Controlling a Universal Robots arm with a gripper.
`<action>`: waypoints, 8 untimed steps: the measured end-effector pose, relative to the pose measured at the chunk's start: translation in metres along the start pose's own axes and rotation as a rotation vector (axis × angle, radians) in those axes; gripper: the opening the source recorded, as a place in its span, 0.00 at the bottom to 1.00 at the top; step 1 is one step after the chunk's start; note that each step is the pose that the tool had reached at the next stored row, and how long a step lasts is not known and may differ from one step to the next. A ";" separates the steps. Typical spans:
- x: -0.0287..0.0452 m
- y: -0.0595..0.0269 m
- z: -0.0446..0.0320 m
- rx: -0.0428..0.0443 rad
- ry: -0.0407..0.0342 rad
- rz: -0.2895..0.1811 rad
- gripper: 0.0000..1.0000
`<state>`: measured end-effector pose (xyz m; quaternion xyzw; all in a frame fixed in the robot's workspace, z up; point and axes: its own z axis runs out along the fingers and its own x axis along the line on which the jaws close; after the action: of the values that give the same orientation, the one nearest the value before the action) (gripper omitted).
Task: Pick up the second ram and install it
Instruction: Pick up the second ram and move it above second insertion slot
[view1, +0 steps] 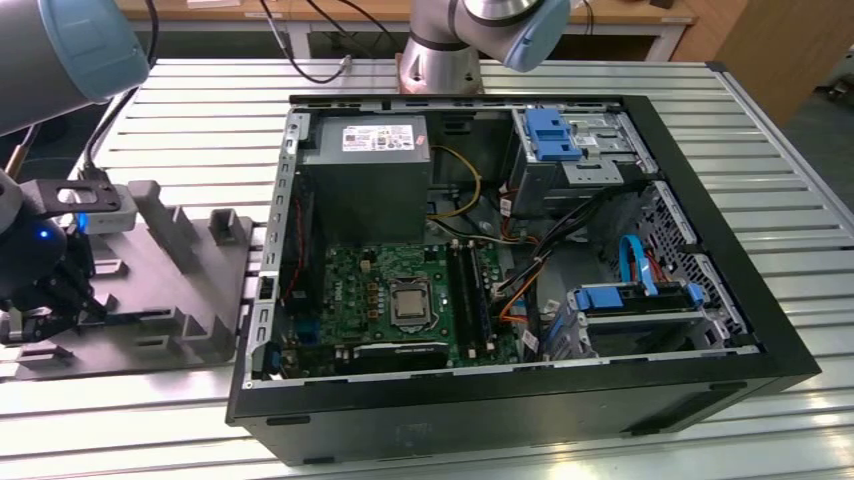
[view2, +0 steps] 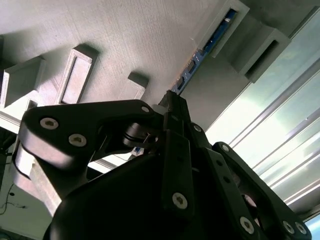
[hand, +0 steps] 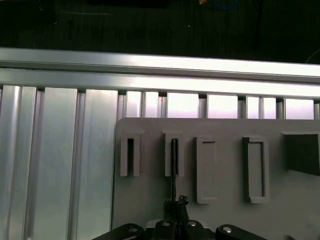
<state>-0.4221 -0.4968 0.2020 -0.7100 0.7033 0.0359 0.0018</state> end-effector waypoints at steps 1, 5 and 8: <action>0.0000 0.0000 0.0000 0.0003 -0.0003 0.005 0.11; 0.0000 0.0000 0.0000 0.0013 -0.0012 0.024 0.11; 0.0000 0.0000 0.0000 0.0020 -0.0019 0.037 0.11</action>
<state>-0.4221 -0.4968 0.2020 -0.6967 0.7165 0.0359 0.0025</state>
